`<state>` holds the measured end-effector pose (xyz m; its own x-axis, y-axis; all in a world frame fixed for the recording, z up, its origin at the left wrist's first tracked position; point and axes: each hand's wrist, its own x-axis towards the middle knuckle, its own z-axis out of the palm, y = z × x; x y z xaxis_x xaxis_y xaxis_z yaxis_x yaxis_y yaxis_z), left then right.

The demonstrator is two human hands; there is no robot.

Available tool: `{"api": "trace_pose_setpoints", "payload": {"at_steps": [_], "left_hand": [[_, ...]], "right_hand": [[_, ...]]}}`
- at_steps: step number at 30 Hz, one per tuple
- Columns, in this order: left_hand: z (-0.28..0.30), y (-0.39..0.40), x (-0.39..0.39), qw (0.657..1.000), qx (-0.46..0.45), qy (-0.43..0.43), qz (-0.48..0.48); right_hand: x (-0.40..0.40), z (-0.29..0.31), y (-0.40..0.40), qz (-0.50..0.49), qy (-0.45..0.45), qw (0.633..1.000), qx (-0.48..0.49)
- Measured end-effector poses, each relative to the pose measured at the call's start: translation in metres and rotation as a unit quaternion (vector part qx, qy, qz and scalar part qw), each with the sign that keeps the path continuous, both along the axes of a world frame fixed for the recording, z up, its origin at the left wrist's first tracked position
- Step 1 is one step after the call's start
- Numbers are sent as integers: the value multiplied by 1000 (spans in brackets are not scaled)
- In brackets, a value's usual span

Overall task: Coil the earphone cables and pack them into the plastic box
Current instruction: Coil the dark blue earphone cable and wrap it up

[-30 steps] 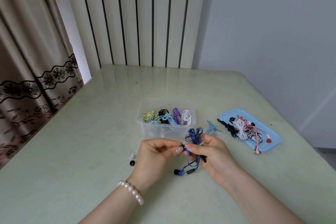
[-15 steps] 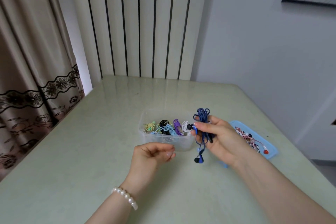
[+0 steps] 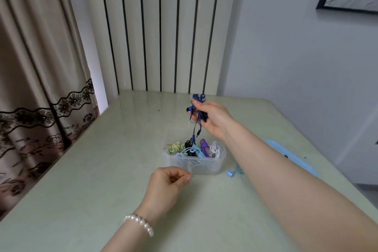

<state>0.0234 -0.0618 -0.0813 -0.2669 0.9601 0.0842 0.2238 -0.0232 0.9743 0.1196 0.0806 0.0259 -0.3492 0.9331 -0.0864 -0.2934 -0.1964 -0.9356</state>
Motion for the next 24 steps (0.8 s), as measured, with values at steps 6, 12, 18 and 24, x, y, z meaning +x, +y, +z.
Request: {"api": "trace_pose_setpoints", "payload": {"at_steps": [6, 12, 18, 24], "left_hand": [[-6, 1, -3, 999, -17, 47, -14], [-8, 0, -3, 997, -20, 67, -30], [-9, 0, -2, 995, -20, 93, -37], [-10, 0, 0, 994, 6, 103, -22]], "right_hand": [[-17, -43, 11, 2, -230, 971, 70], [-17, -60, 13, 21, -486, 837, 250], [-14, -60, 13, 49, -583, 730, 353], [0, -59, 4, 125, -657, 655, 352]]}}
